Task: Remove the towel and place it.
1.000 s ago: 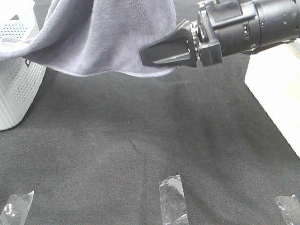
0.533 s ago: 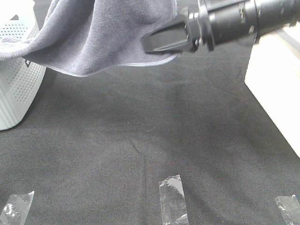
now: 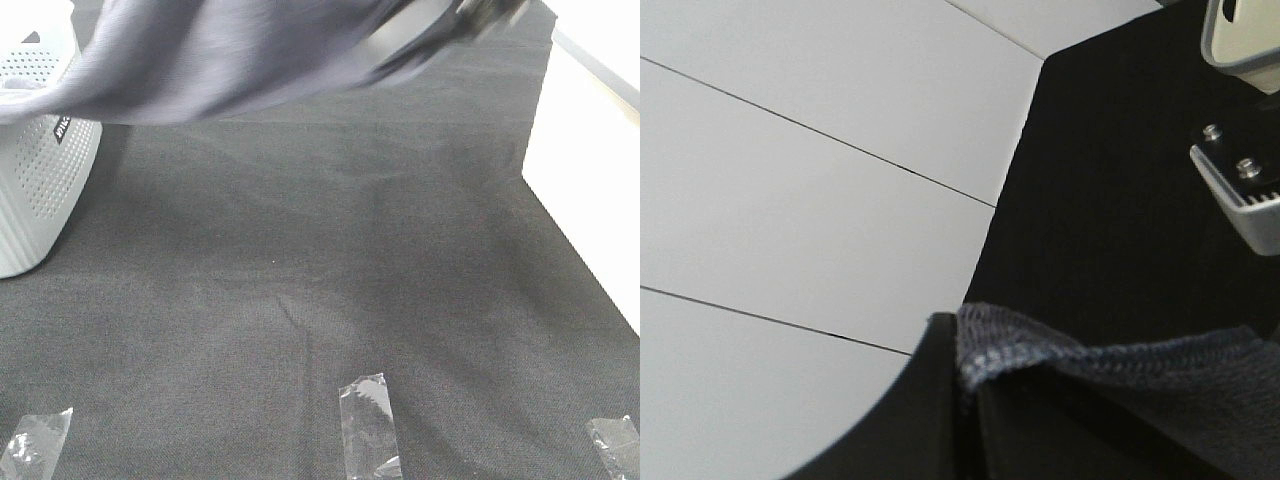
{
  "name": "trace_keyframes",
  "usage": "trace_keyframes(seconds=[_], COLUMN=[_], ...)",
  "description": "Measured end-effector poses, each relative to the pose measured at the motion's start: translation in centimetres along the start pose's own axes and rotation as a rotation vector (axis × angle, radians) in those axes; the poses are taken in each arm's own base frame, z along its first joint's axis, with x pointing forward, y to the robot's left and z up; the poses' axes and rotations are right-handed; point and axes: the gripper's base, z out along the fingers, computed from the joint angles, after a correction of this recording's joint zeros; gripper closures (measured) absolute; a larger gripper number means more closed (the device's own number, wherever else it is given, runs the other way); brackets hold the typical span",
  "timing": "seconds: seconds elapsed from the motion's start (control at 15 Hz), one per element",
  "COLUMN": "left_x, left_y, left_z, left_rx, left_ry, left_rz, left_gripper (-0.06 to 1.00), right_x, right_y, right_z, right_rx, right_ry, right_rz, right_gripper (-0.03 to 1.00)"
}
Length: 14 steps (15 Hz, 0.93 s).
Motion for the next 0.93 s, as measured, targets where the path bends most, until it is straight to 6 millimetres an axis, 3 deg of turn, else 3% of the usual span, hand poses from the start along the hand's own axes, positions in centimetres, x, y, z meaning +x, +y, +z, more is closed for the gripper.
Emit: trace_keyframes(seconds=[0.2,0.53,0.93], left_x=[1.0,3.0,6.6], left_y=[1.3,4.4,7.5], left_z=[0.9,2.1,4.0], left_rx=[-0.057,-0.182,-0.276], left_ry=[-0.013,-0.09,-0.143], left_rz=[-0.098,-0.212,-0.312], left_gripper=[0.94,0.94,0.94], right_x=[-1.9,-4.9,-8.6], right_y=[0.4,1.0,0.0], right_z=[-4.0,-10.5,-12.5], right_rx=[0.208,0.553,0.746], right_ry=[0.043,-0.066,-0.36], right_rz=[-0.003,-0.091,-0.183], right_gripper=[0.95,0.95,0.95])
